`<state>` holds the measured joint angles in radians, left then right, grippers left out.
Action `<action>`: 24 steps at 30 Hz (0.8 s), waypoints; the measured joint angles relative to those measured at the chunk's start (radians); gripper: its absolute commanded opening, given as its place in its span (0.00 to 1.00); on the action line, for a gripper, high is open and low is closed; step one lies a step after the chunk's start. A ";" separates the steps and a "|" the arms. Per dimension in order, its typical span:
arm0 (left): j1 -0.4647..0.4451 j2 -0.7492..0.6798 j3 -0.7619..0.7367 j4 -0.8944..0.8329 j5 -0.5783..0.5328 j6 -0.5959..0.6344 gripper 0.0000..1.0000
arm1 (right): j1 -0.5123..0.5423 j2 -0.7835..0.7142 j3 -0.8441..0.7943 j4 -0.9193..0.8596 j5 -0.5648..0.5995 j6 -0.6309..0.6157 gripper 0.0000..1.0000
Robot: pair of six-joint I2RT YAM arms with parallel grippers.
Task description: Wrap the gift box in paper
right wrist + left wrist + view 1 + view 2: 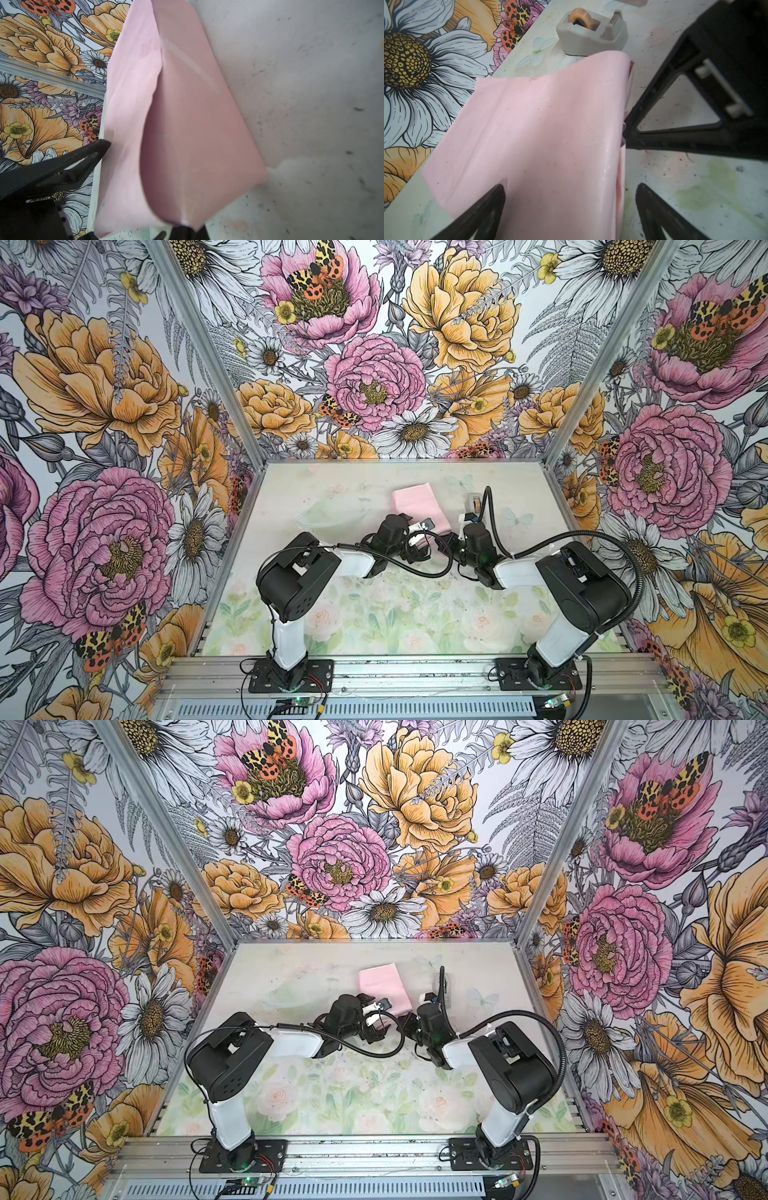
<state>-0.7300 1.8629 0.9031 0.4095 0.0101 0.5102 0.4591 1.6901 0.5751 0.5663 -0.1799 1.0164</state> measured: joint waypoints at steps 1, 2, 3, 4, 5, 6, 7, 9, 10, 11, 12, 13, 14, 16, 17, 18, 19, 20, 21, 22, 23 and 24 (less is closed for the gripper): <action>-0.001 -0.001 0.000 -0.002 -0.008 -0.016 0.99 | 0.000 0.000 0.001 0.000 0.000 0.000 0.00; -0.005 -0.001 0.000 -0.002 -0.016 -0.029 0.99 | 0.000 0.000 0.001 0.000 0.000 0.000 0.00; -0.008 -0.001 0.002 -0.002 -0.026 -0.042 0.99 | 0.000 0.000 0.002 0.000 0.000 0.000 0.00; -0.011 -0.001 0.005 -0.004 -0.037 -0.053 0.99 | 0.000 0.000 0.002 0.000 0.000 0.000 0.00; -0.014 0.000 0.007 -0.006 -0.045 -0.060 0.99 | 0.000 0.000 0.002 0.000 0.000 0.000 0.00; -0.018 0.001 0.011 -0.010 -0.053 -0.068 0.99 | 0.000 0.000 0.002 0.000 0.000 0.000 0.00; -0.019 0.003 0.013 -0.012 -0.061 -0.074 0.99 | 0.000 0.000 0.002 0.000 0.000 0.000 0.00; -0.023 0.007 0.016 -0.010 -0.072 -0.080 0.99 | 0.000 0.000 0.003 0.000 0.000 0.000 0.00; -0.024 0.010 0.017 -0.008 -0.078 -0.083 0.98 | 0.000 0.000 0.003 0.000 0.000 0.000 0.00; -0.025 0.011 0.018 -0.006 -0.082 -0.085 0.98 | 0.000 0.000 0.003 0.000 0.000 0.000 0.00; -0.026 0.013 0.019 -0.004 -0.087 -0.085 0.97 | 0.000 0.000 0.003 0.000 0.000 0.000 0.00; -0.027 0.015 0.019 -0.002 -0.093 -0.085 0.96 | 0.000 0.000 0.004 0.000 0.000 0.000 0.00; -0.027 0.016 0.019 0.000 -0.097 -0.085 0.95 | 0.000 0.000 0.004 0.000 0.000 0.000 0.00; -0.028 0.020 0.019 0.007 -0.105 -0.085 0.93 | 0.000 0.000 0.004 0.000 0.000 0.000 0.00; -0.028 0.021 0.019 0.011 -0.108 -0.085 0.92 | 0.000 0.000 0.004 0.000 0.000 0.000 0.00; -0.028 0.023 0.019 0.014 -0.113 -0.085 0.91 | 0.000 0.000 0.004 0.000 0.000 0.000 0.00; -0.029 0.025 0.019 0.019 -0.116 -0.085 0.90 | 0.000 0.000 0.004 0.000 0.000 0.000 0.00; -0.029 0.026 0.019 0.022 -0.121 -0.085 0.89 | 0.000 0.000 0.004 0.000 0.000 0.000 0.00; -0.030 0.027 0.019 0.025 -0.126 -0.085 0.88 | 0.000 0.000 0.004 0.000 0.000 0.000 0.00; -0.030 0.029 0.019 0.028 -0.129 -0.085 0.87 | 0.000 0.000 0.004 0.000 0.000 0.000 0.00; -0.031 0.030 0.019 0.031 -0.132 -0.085 0.86 | 0.000 0.000 0.004 0.000 0.000 0.000 0.00; -0.031 0.031 0.019 0.033 -0.135 -0.085 0.86 | 0.000 0.000 0.004 0.000 0.000 0.000 0.00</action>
<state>-0.7612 1.8938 0.9218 0.4427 -0.1249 0.4252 0.4591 1.6901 0.5793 0.5659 -0.1802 1.0164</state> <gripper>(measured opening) 0.868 0.042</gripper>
